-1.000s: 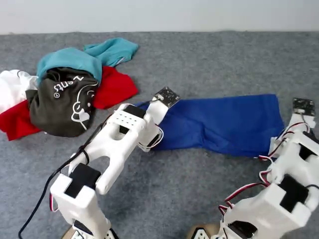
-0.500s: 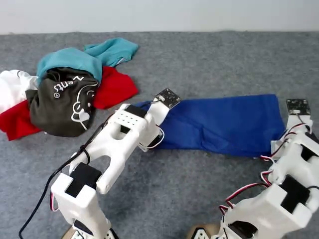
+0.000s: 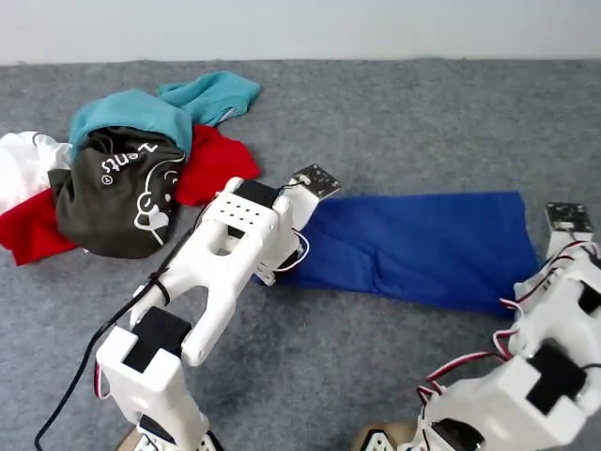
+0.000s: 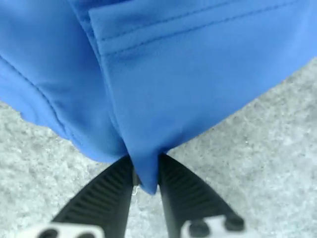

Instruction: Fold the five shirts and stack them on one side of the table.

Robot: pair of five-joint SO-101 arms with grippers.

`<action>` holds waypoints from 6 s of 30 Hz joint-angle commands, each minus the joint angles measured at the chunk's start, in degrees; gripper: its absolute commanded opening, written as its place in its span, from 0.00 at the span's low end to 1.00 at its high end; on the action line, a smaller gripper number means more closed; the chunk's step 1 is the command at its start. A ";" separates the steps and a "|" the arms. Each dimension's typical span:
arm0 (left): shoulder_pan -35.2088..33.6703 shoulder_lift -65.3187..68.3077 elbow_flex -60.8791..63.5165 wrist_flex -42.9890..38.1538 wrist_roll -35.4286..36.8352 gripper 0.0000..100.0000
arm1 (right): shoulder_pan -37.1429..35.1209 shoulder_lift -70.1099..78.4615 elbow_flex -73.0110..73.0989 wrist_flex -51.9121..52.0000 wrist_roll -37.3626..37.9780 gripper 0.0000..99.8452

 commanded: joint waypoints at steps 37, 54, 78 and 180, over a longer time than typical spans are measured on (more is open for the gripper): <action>-0.35 -14.15 1.10 7.56 -5.01 0.13 | 3.38 -11.03 -7.47 15.87 0.35 0.23; -6.95 -21.63 1.19 3.43 -2.64 0.13 | -6.73 -4.79 -8.09 -5.85 -18.90 0.23; -6.86 -21.63 1.36 3.34 -2.46 0.13 | -10.95 10.42 -8.09 -11.21 -13.45 0.08; -45.01 -22.15 -3.21 5.45 -2.37 0.13 | -75.82 13.85 -45.19 26.77 -22.42 0.22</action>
